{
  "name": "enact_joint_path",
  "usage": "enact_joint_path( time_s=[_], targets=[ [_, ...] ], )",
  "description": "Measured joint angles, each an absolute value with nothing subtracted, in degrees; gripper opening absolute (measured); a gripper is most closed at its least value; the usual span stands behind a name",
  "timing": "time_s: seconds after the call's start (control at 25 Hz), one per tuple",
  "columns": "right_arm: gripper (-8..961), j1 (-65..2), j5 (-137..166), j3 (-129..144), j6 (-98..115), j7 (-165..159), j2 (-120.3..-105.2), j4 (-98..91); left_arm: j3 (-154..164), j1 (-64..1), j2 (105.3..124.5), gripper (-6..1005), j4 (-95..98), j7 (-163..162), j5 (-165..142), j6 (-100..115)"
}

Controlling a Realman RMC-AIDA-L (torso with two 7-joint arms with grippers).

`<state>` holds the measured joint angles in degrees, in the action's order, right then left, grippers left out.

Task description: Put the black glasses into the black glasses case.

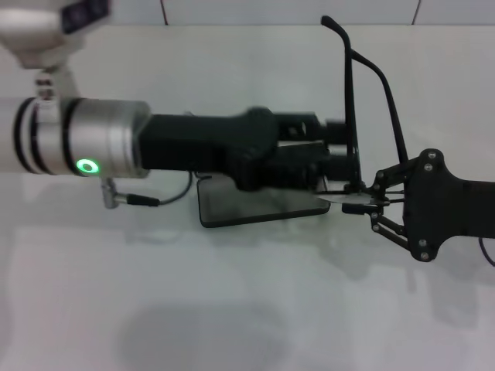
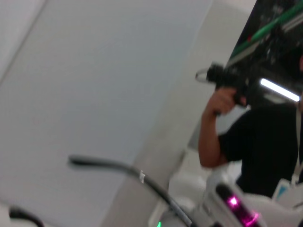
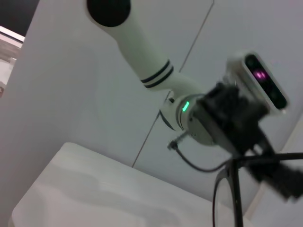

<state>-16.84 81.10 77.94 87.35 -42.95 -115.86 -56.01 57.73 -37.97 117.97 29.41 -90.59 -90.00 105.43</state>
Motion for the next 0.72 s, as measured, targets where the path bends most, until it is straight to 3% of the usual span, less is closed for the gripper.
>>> enact_joint_path(
  time_s=[0.28,0.72],
  targets=[
    [104,-17.15,81.3,78.58,87.36,-42.73,-115.81,-56.16,56.93,-38.68,118.62,668,29.6,-92.43,-92.64,104.98],
    [103,-17.1,81.55,78.69,86.66,-42.6,-115.8,-54.89,46.27,-34.93,117.93,667,30.08,-89.46,-90.65,107.63]
  ],
)
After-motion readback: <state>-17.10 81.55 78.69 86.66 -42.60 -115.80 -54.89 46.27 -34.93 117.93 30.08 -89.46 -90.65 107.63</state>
